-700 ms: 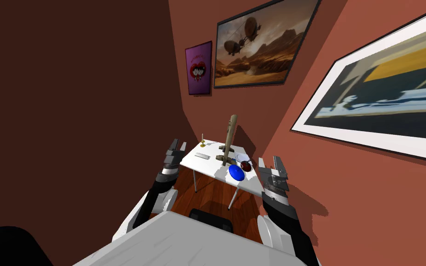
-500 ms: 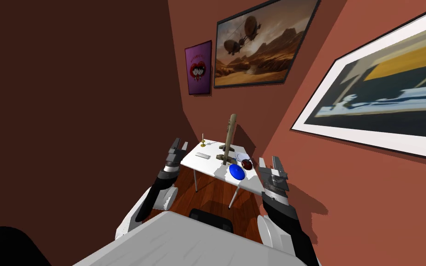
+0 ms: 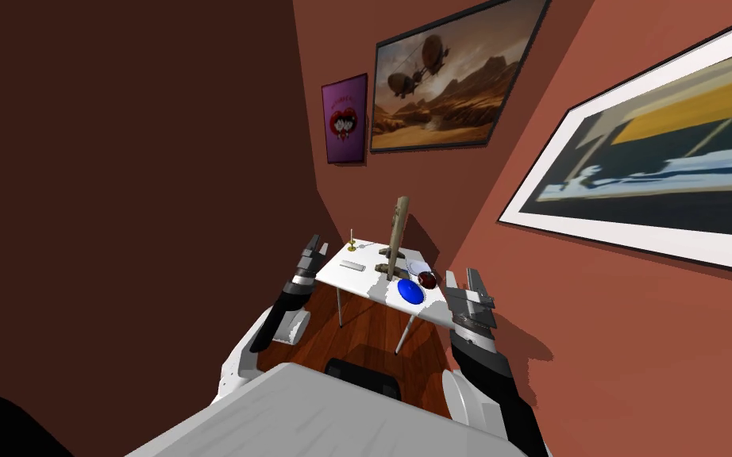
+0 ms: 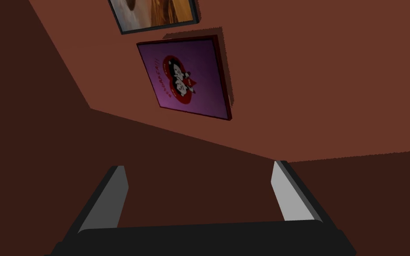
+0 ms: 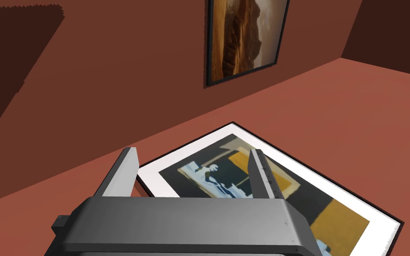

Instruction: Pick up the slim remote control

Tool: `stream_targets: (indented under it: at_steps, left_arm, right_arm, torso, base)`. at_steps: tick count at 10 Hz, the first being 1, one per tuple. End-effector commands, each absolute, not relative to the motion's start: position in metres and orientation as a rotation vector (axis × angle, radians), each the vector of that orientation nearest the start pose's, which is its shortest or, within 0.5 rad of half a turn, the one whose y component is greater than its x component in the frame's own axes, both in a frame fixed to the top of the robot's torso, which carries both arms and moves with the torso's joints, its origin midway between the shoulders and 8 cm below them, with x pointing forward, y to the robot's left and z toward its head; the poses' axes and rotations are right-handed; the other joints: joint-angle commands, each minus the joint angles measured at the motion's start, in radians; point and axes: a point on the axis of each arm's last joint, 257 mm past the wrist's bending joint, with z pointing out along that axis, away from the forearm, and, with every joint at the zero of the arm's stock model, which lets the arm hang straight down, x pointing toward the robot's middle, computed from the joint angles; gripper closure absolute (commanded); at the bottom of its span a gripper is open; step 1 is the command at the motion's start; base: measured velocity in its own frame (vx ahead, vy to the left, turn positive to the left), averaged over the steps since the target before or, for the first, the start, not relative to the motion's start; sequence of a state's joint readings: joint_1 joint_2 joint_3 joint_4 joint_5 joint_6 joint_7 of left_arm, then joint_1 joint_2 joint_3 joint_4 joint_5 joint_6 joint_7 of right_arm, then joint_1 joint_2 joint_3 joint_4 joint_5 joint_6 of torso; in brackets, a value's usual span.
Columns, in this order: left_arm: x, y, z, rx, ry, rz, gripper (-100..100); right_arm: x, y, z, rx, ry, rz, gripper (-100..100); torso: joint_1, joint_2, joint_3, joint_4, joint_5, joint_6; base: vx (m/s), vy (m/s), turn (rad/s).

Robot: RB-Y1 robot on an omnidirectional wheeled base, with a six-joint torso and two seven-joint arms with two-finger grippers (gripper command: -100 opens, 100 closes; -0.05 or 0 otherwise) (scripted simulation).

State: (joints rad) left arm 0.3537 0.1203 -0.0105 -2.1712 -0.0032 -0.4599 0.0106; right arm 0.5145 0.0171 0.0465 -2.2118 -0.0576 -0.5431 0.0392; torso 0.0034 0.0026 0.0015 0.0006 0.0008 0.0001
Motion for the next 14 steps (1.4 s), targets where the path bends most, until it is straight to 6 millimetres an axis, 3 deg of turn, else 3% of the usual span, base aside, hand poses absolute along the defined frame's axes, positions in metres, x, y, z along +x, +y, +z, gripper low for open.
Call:
stream_targets:
  at_steps: [1,6,9,14]
  left_arm:
    - [0.404,0.257,0.010,-0.611,0.757,-1.348,-100]
    - [0.441,0.260,-0.005,-0.685,0.832,-1.326,-100]
    - [0.473,0.263,-0.015,-0.737,0.882,-1.312,-100]
    - [0.496,0.266,-0.029,-0.800,0.940,-1.287,-100]
  right_arm:
    - [0.349,-0.276,-0.003,0.730,0.597,1.332,0]
    - [0.349,-0.276,-0.003,0.730,0.597,1.332,0]
    - [0.349,-0.276,-0.003,0.730,0.597,1.331,0]
    - [0.349,-0.276,-0.003,0.730,0.597,1.332,0]
  torso:
    - [0.000,0.000,0.000,0.000,0.000,0.000]
    - [0.000,0.000,0.000,0.000,0.000,0.000]
    - [0.000,-0.001,0.000,0.000,0.000,0.000]
    - [-0.001,-0.001,-0.001,0.000,0.000,0.000]
  base:
    - [-0.063,0.065,-0.030]
    - [-0.049,0.056,-0.021]
    - [-0.040,0.055,-0.029]
    - [-0.023,0.032,-0.021]
